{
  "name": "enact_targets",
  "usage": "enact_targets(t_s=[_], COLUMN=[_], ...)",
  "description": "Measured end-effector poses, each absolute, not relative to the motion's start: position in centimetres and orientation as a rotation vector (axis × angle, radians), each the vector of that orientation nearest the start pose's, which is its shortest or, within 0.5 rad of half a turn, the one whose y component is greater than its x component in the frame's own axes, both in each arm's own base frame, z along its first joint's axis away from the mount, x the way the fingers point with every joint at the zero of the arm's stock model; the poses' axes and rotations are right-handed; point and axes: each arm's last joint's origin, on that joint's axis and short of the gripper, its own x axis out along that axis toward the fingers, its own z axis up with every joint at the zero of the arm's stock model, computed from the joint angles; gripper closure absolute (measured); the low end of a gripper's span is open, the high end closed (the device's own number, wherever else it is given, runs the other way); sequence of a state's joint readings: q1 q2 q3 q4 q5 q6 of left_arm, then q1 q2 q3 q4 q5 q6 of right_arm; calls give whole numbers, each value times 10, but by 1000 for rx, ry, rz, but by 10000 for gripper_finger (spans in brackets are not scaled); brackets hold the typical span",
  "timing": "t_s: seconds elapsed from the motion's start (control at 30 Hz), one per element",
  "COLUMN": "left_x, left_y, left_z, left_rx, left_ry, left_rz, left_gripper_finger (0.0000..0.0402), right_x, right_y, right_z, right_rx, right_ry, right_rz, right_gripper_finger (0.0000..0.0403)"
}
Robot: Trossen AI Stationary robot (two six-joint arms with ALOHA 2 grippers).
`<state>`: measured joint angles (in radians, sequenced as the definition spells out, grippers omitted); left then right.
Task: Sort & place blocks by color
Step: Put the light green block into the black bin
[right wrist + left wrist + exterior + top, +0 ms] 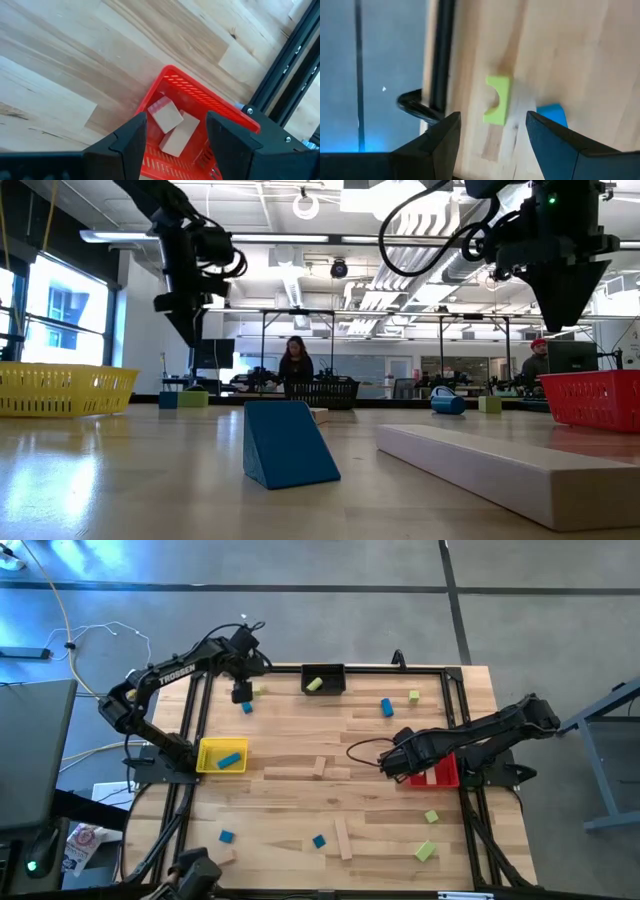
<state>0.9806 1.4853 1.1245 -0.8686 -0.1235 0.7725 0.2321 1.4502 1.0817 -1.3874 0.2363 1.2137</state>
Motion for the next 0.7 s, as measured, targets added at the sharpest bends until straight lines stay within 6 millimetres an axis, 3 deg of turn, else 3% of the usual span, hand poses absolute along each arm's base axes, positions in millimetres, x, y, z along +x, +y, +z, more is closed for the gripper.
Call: enact_targets(t_s=[0.27,0.7], left_x=[149,159], left_y=[230,231], left_z=[225,204], left_rx=[75,98], left_ry=[1456,1483], left_rz=[430,409], left_gripper_finger=[190,190], right_x=[217,219], right_y=[44,44], right_z=[239,239], right_rx=[476,474], right_ry=[1391,1360], right_rz=[-981,-979], right_gripper_finger=[213,213])
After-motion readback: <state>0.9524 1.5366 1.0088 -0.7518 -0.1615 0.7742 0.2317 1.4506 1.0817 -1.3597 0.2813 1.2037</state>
